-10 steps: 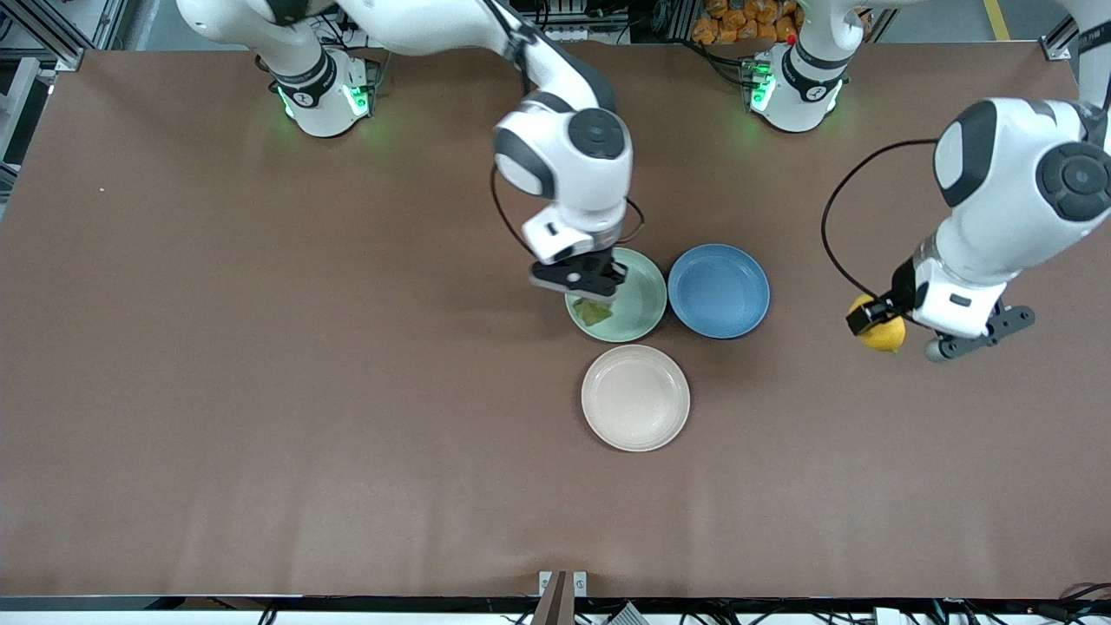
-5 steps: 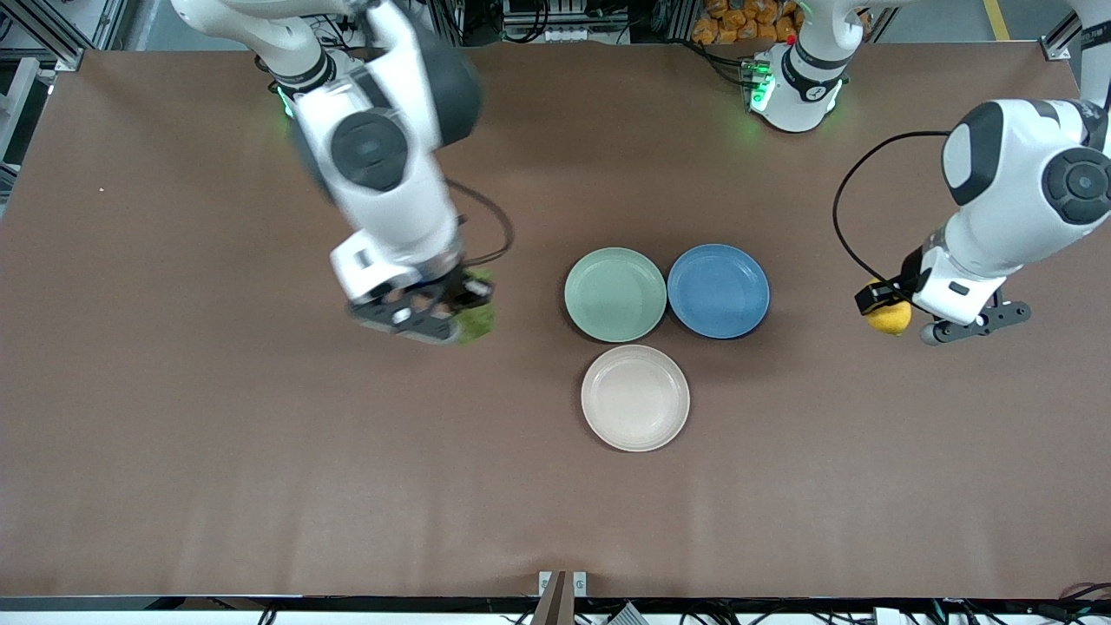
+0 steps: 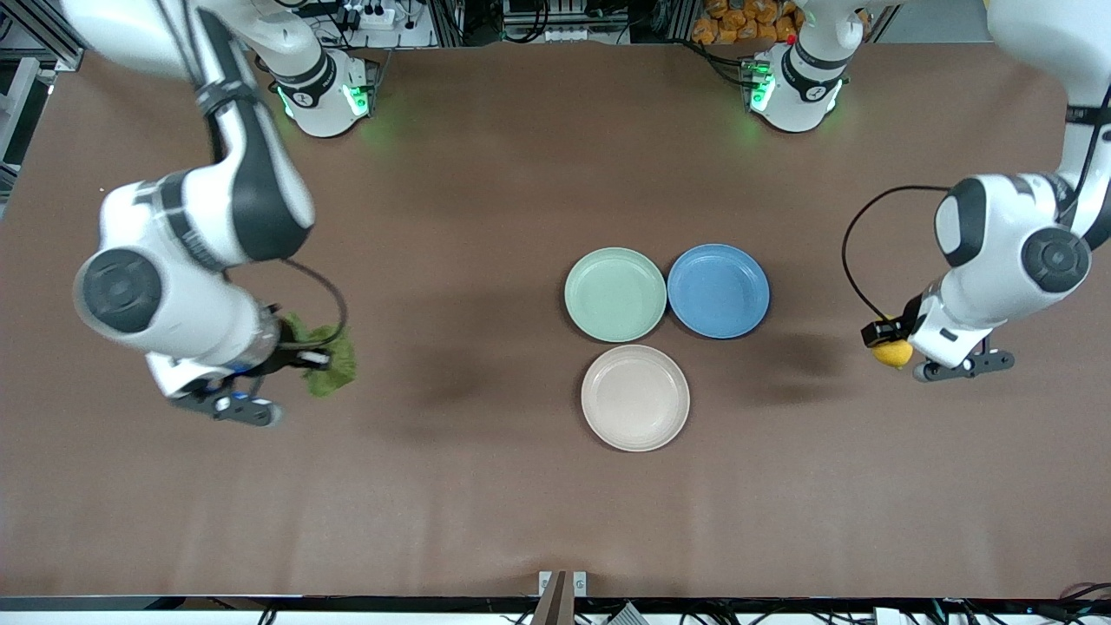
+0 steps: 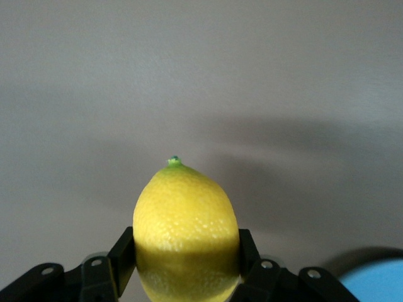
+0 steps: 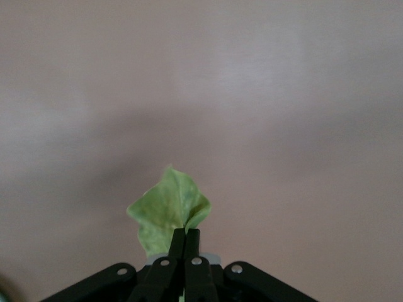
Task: Pick lemon and lettuce from plates
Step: 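Carry the lemon off the plate with the left gripper while the right carries lettuce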
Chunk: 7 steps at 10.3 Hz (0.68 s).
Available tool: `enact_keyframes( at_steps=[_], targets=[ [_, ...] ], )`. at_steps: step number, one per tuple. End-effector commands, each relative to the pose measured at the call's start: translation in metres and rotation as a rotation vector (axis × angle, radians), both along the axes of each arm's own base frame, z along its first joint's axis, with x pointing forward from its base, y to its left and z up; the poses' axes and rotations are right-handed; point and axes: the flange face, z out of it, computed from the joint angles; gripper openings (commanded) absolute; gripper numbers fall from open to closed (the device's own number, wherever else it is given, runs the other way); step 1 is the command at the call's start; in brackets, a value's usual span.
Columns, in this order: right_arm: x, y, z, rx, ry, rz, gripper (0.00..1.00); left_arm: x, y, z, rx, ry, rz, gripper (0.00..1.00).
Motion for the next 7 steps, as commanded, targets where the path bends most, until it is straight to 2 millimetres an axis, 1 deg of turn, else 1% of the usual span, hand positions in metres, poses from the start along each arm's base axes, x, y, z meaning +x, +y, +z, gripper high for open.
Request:
enact_keyframes(
  at_steps=[1, 2, 3, 4, 5, 6, 7],
  targets=[
    [0.012, -0.084, -0.052, 0.041, 0.05, 0.037, 0.0, 0.032, 0.015, -0.033, 0.053, 0.011, -0.056, 0.0],
    [0.013, -0.107, -0.084, 0.042, 0.04, 0.024, 0.0, 0.036, 0.02, -0.047, 0.057, 0.001, -0.059, 0.0],
    [0.011, -0.119, -0.121, 0.037, 0.004, 0.009, 0.0, 0.039, 0.026, -0.059, 0.051, -0.011, -0.053, 0.0],
    [0.005, -0.131, -0.155, 0.033, -0.031, -0.005, 0.0, 0.041, 0.027, -0.071, 0.045, -0.026, -0.054, 0.0],
    [0.001, -0.135, -0.186, 0.03, -0.05, -0.013, 0.0, 0.042, 0.027, -0.083, 0.039, -0.032, -0.056, 0.0],
    [0.0, -0.136, -0.203, 0.027, -0.067, -0.021, 0.0, 0.042, 0.024, -0.085, 0.036, -0.033, -0.057, 0.49],
    [0.0, -0.133, -0.215, 0.029, -0.073, -0.033, 0.0, 0.043, 0.025, -0.084, 0.038, -0.036, -0.059, 0.99]
  ],
)
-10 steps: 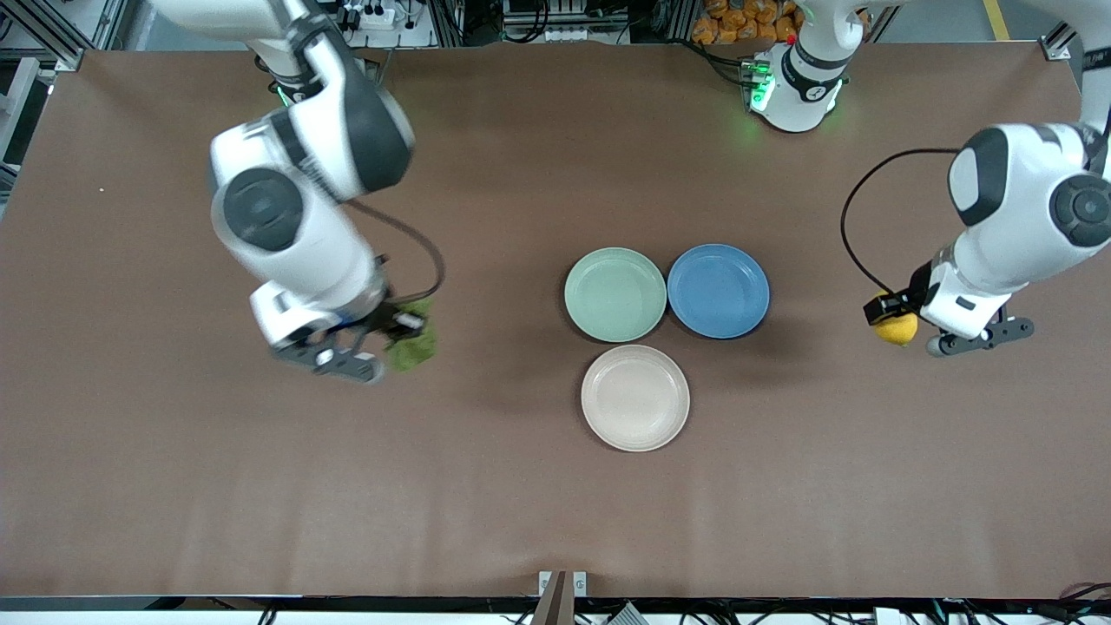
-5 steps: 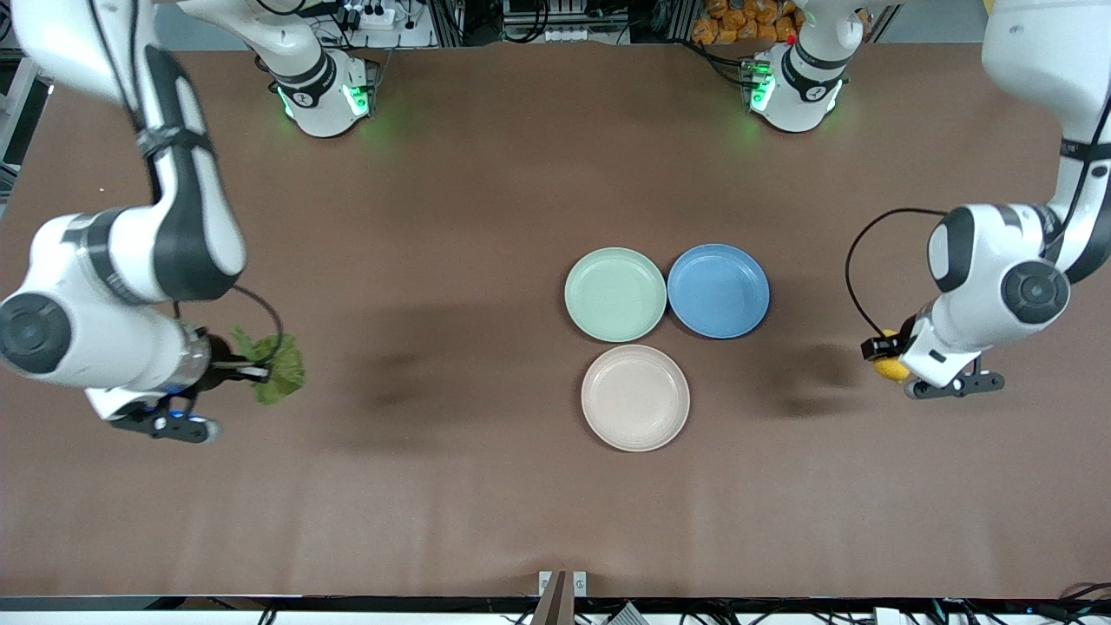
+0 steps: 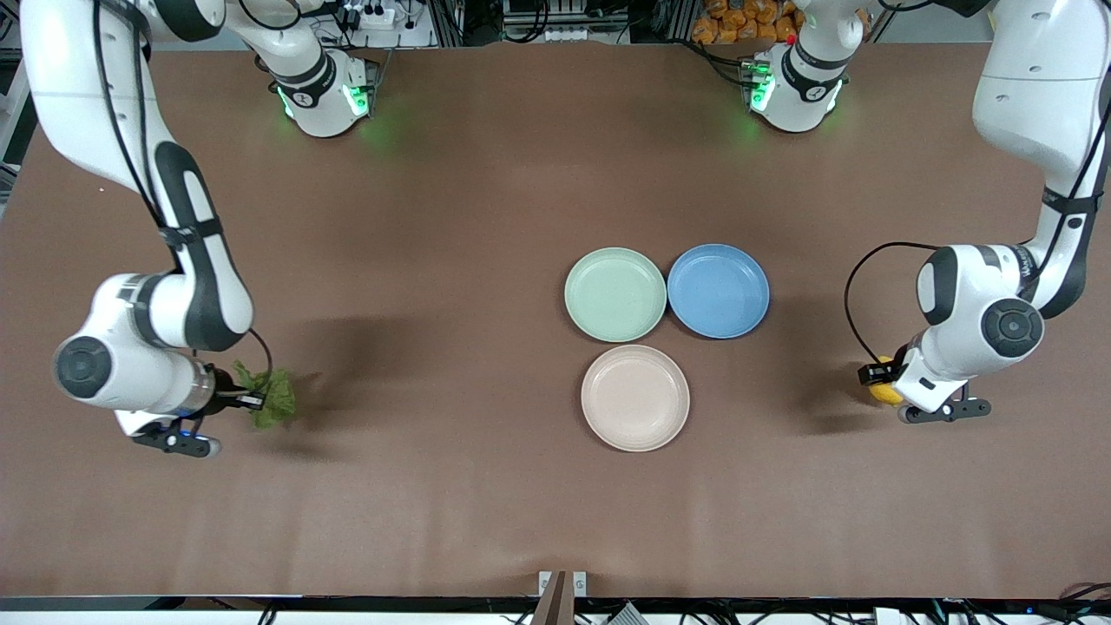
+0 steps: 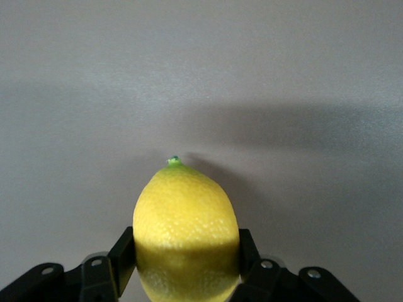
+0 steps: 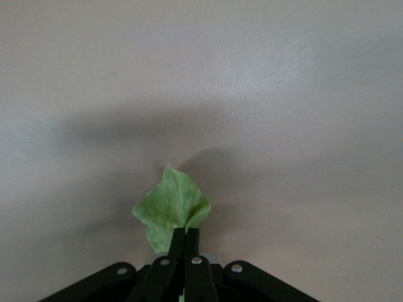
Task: Pick lemon and lettuce from plates
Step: 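Carry the lemon off the plate with the left gripper while the right carries lettuce, then open both grippers to release the lemon and lettuce onto the table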
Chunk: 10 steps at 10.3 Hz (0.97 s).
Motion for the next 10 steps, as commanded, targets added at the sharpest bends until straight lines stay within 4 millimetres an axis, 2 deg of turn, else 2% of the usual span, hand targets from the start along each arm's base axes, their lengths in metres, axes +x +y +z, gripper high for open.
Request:
enact_keyframes(
  at_steps=[1, 2, 3, 5, 7, 8, 10],
  targets=[
    [-0.002, 0.005, -0.011, 0.023, -0.018, -0.015, 0.04, 0.008, -0.001, 0.011, 0.013, -0.025, -0.031, 1.0],
    [-0.001, 0.004, -0.008, 0.023, -0.015, -0.017, 0.55, 0.01, -0.005, 0.019, 0.013, -0.036, -0.038, 1.0],
    [0.001, 0.004, 0.002, 0.023, -0.027, -0.006, 1.0, 0.011, -0.005, 0.038, 0.016, -0.06, -0.039, 1.0],
    [0.001, 0.003, 0.06, 0.028, -0.056, 0.001, 1.0, 0.004, -0.02, 0.076, 0.001, -0.087, -0.044, 1.0],
    [-0.009, 0.003, 0.121, 0.035, -0.067, 0.006, 1.0, -0.023, -0.042, 0.108, -0.057, -0.103, 0.002, 1.0],
    [-0.016, 0.003, 0.152, 0.039, -0.07, 0.008, 1.0, -0.037, -0.059, 0.124, -0.092, -0.115, 0.017, 1.0],
    [-0.046, -0.006, 0.212, 0.045, -0.104, 0.036, 1.0, -0.07, -0.083, 0.153, -0.102, -0.137, 0.051, 1.0]
  ],
)
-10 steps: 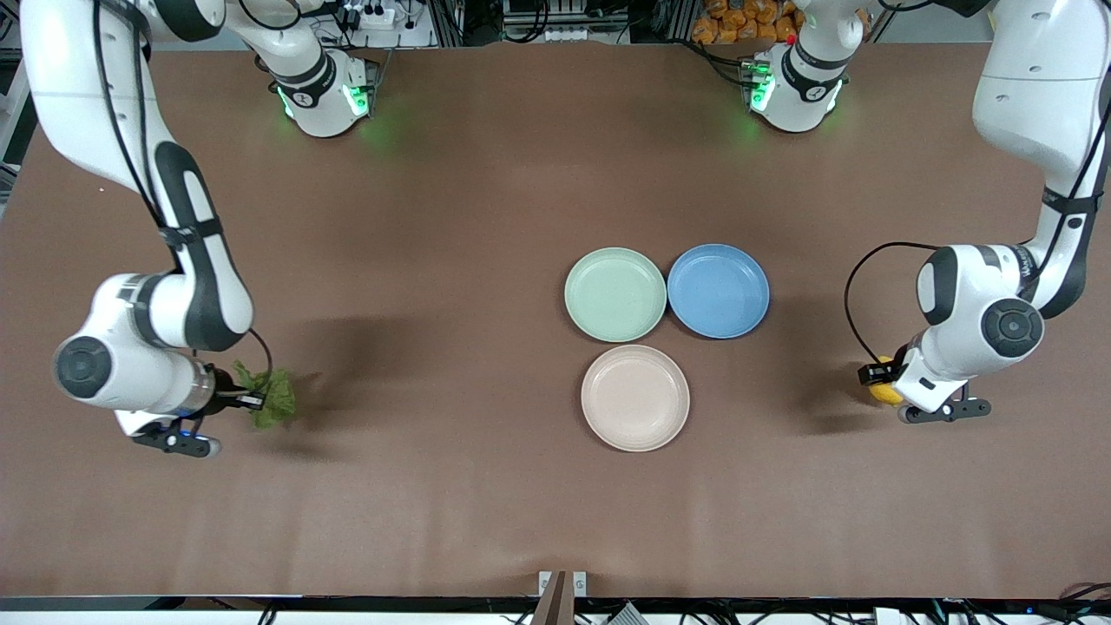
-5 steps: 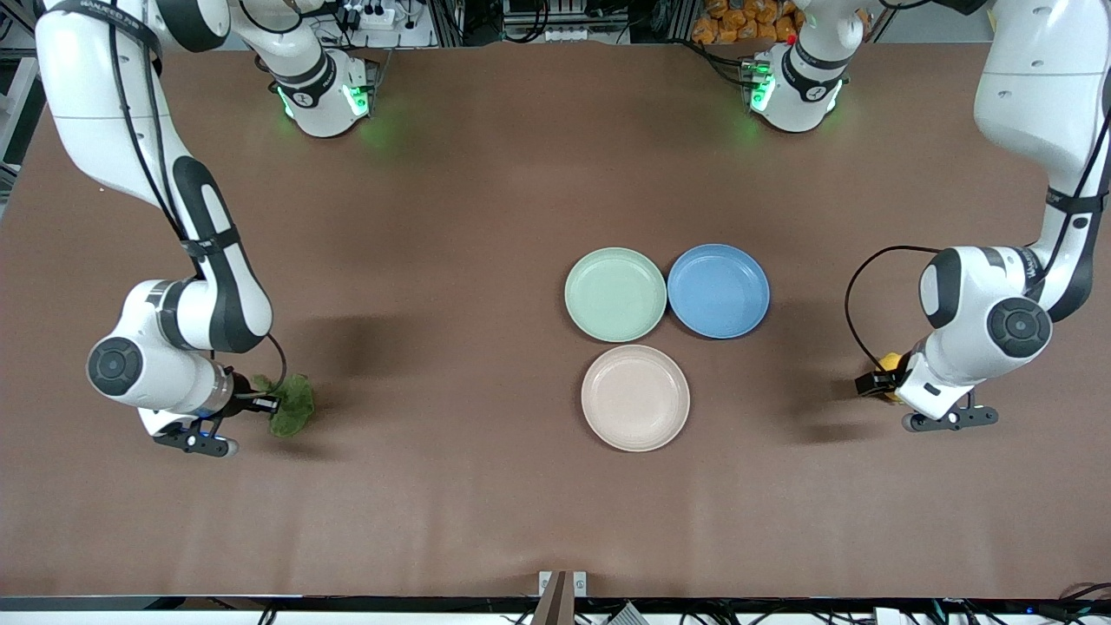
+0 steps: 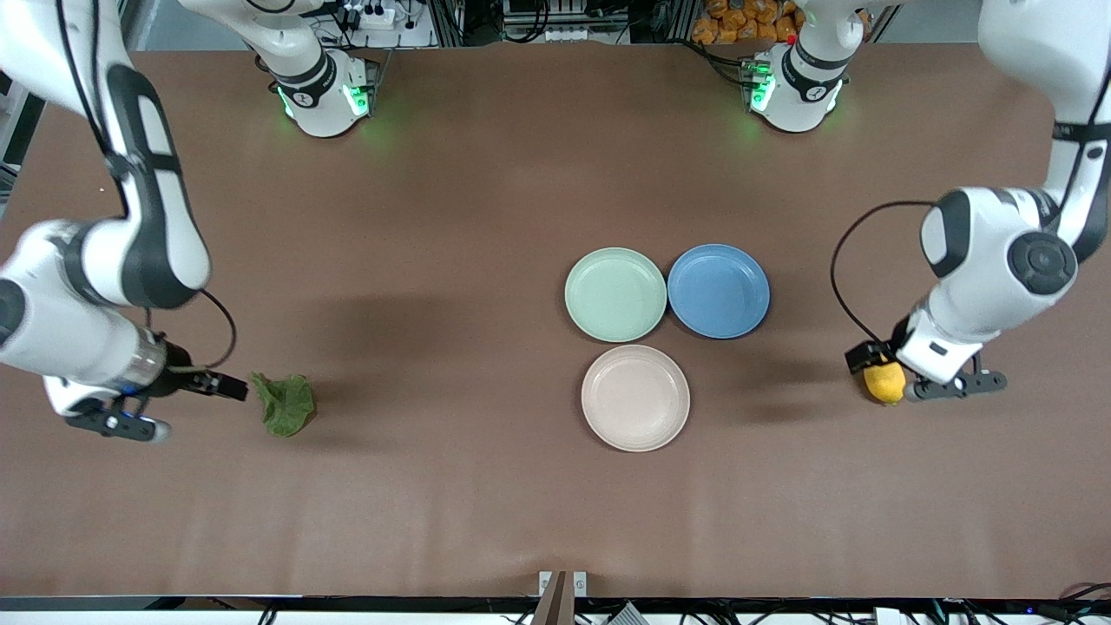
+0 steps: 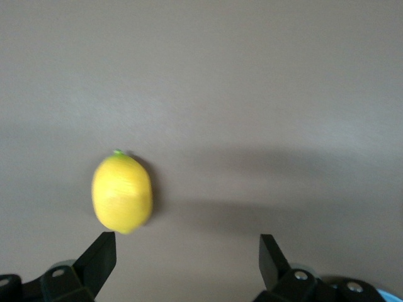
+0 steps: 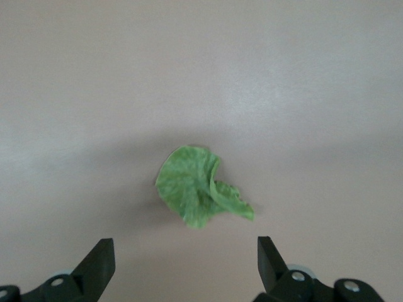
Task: Pick lemon and lettuce from plates
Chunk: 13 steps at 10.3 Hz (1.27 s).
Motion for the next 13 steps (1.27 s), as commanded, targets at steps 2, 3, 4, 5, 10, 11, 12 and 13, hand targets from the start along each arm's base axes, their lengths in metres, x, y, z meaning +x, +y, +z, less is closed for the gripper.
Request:
enact_keyframes(
  at_steps=[2, 3, 4, 5, 10, 11, 12, 13],
  targets=[
    [-0.06, -0.021, 0.09, 0.021, -0.053, 0.073, 1.0, -0.059, -0.024, 0.046, -0.013, -0.03, 0.038, 1.0],
    [-0.077, -0.028, 0.116, 0.025, -0.04, 0.071, 1.0, -0.06, -0.024, 0.054, -0.011, -0.029, 0.043, 1.0],
    [-0.091, -0.035, 0.143, 0.027, -0.051, 0.061, 1.0, -0.061, -0.026, 0.066, -0.011, -0.044, 0.039, 1.0],
    [-0.103, -0.038, 0.162, 0.028, -0.059, 0.058, 1.0, -0.06, -0.021, 0.081, -0.011, -0.064, 0.045, 1.0],
    [-0.126, -0.035, 0.226, 0.014, -0.073, 0.162, 1.0, -0.042, -0.02, 0.218, 0.007, -0.048, -0.02, 1.0],
    [-0.129, -0.036, 0.237, 0.003, -0.066, 0.164, 1.0, -0.046, -0.019, 0.24, 0.012, -0.01, -0.038, 1.0],
    [-0.131, -0.037, 0.244, -0.023, -0.063, 0.168, 1.0, -0.052, -0.019, 0.257, 0.018, 0.029, -0.064, 1.0],
    [-0.134, -0.038, 0.25, -0.033, -0.06, 0.168, 1.0, -0.058, -0.022, 0.268, 0.022, 0.07, -0.091, 1.0]
  ],
)
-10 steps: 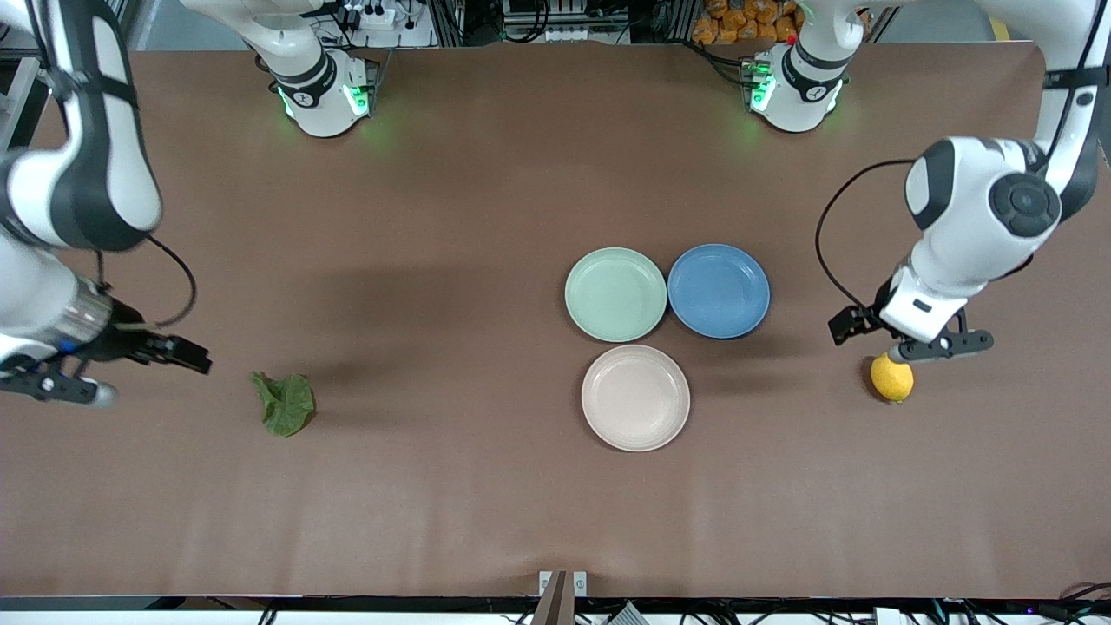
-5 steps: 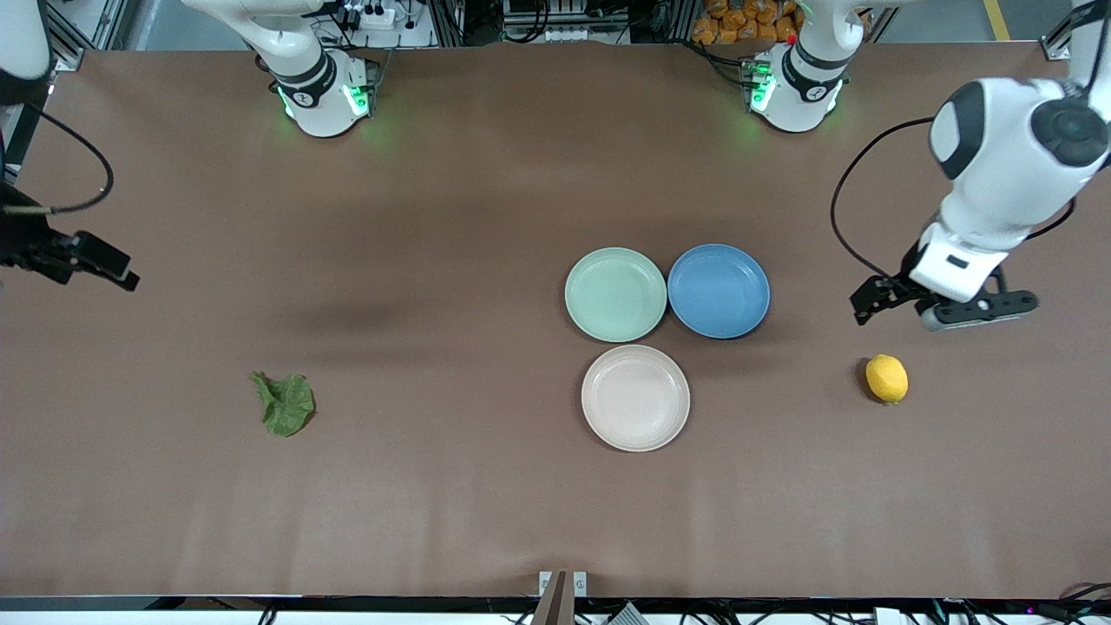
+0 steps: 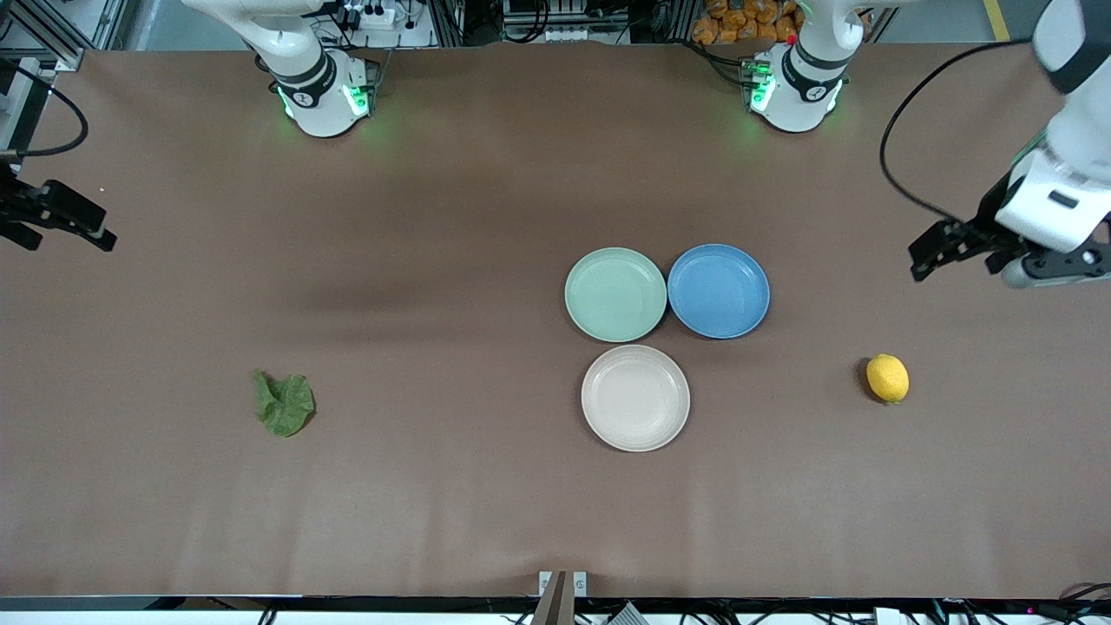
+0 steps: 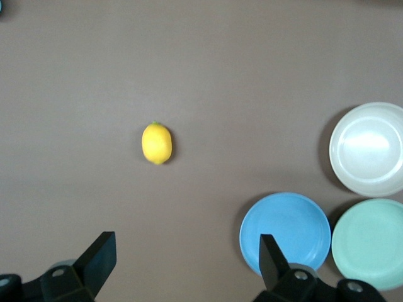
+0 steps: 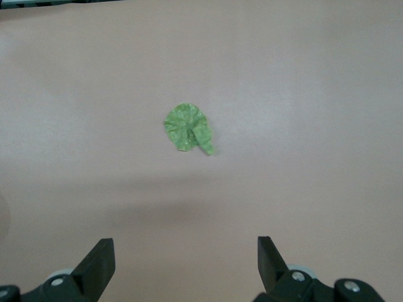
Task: Pick lemon and lettuce from plates
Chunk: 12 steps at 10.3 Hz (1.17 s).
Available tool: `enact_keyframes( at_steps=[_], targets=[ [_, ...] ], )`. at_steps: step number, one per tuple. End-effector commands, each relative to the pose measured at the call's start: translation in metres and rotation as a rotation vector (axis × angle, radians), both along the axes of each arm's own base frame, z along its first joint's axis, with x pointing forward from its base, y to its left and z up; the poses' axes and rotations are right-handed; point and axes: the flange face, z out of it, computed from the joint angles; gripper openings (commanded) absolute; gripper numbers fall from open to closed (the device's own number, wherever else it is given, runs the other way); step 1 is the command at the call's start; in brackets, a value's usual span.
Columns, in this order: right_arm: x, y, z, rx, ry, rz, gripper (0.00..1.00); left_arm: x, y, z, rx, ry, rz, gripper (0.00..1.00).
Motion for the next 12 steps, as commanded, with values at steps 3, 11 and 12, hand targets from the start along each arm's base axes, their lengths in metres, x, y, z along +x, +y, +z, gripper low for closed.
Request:
enact_keyframes(
  at_steps=[3, 11, 12],
  targets=[
    [-0.012, -0.003, 0.015, -0.023, 0.02, 0.014, 1.0, -0.006, -0.009, 0.027, -0.042, 0.074, -0.052, 1.0],
    [-0.008, 0.004, 0.01, -0.023, 0.023, 0.026, 1.0, -0.011, -0.015, 0.042, -0.042, 0.071, -0.066, 1.0],
    [-0.006, 0.004, 0.007, -0.02, 0.024, 0.026, 1.0, -0.011, -0.015, 0.042, -0.04, 0.071, -0.066, 1.0]
  ],
)
